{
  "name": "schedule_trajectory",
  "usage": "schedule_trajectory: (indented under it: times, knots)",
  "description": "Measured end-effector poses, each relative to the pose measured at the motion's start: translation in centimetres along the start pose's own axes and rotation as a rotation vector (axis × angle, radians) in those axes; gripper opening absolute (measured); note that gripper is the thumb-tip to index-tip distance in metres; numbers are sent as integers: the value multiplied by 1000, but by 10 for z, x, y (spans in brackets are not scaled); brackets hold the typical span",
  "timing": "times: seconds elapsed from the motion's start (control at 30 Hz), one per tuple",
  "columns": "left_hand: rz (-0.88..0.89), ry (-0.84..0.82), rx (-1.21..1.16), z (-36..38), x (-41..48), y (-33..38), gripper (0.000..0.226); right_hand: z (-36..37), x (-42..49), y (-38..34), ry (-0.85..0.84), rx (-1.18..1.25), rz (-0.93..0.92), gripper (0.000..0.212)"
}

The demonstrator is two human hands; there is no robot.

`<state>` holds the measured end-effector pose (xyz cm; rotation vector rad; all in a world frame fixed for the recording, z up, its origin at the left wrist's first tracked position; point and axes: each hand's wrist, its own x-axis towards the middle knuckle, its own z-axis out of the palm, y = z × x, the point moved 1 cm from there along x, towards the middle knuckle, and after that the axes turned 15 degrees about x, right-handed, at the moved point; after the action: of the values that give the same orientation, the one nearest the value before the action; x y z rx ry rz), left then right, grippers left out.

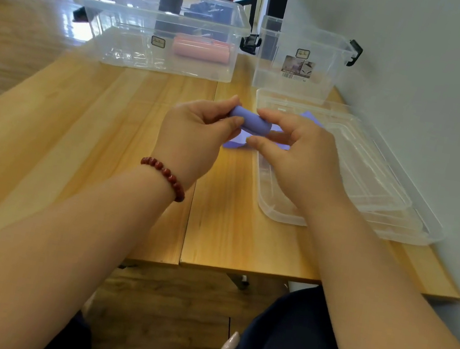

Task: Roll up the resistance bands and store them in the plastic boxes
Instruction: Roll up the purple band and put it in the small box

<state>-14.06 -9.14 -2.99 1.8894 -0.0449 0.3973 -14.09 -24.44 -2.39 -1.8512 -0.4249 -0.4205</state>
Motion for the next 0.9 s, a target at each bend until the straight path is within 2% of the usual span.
schedule_trajectory:
  times: [0.1,0.3,0.33,0.47,0.57,0.7,0.9]
  knots:
    - [-57,-19,-104,-2,-3,7,31,1,-4,1,-14,-245,-276,46]
    - [-64,-85,-150,-9,-24,15,30,3,-14,-3,47,-332,-484,32]
    - [-22,-90,-62,-12,-26,15,31,2,-17,-3,49,-369,-518,31]
    - [289,-97,597,-26,-32,11,42,-4,-21,-4,57,-512,-677,28]
    - [385,-104,844,-32,-33,9,47,-8,-12,-1,56,-560,-770,31]
    - [446,-88,1072,-35,-27,11,48,-2,2,2,48,-568,-857,31]
    - [353,-86,1172,-44,13,-2,53,10,41,21,-38,-563,-868,29]
